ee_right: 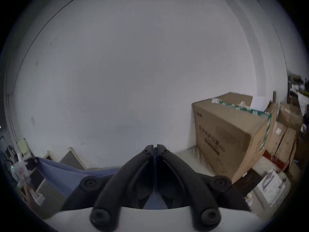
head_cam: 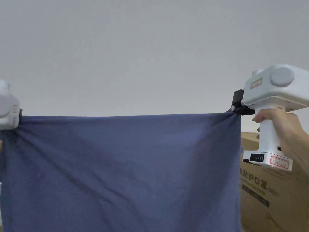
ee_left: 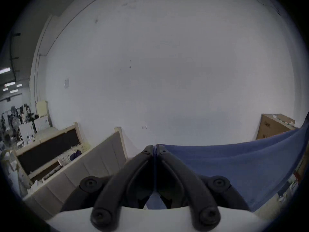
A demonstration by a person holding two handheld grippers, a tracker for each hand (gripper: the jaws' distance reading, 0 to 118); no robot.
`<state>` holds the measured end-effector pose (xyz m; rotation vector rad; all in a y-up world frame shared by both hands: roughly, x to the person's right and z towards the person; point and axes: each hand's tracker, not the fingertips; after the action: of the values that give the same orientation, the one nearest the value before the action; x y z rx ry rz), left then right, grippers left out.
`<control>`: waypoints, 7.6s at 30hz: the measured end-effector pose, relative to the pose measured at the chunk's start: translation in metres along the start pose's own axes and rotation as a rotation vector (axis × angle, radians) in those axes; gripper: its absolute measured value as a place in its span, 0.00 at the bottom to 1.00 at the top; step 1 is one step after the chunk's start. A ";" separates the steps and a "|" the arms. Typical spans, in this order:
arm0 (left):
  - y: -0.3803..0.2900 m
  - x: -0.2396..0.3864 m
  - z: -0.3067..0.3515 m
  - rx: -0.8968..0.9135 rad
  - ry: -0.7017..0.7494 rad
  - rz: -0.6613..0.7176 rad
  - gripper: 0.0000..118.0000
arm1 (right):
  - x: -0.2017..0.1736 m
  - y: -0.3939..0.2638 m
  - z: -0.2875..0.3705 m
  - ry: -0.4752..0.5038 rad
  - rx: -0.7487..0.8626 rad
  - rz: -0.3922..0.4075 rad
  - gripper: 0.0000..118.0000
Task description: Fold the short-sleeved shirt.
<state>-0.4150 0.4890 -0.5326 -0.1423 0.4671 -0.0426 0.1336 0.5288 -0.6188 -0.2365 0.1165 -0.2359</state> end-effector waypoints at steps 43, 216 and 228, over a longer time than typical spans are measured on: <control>-0.507 -0.061 0.161 -0.710 -0.041 -0.240 0.01 | 0.116 -0.523 0.098 -0.154 -0.733 -0.015 0.02; -0.492 -0.091 0.301 -0.800 -0.238 -0.003 0.00 | 0.121 -0.541 0.240 -0.106 -0.731 0.057 0.00; -0.479 -0.062 0.241 -0.814 -0.244 0.041 0.00 | 0.114 -0.482 0.076 -0.020 -0.670 0.058 0.39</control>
<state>-0.3654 0.0505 -0.2226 -0.9268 0.2196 0.2078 0.1492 0.0619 -0.4371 -0.9003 0.1801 -0.1294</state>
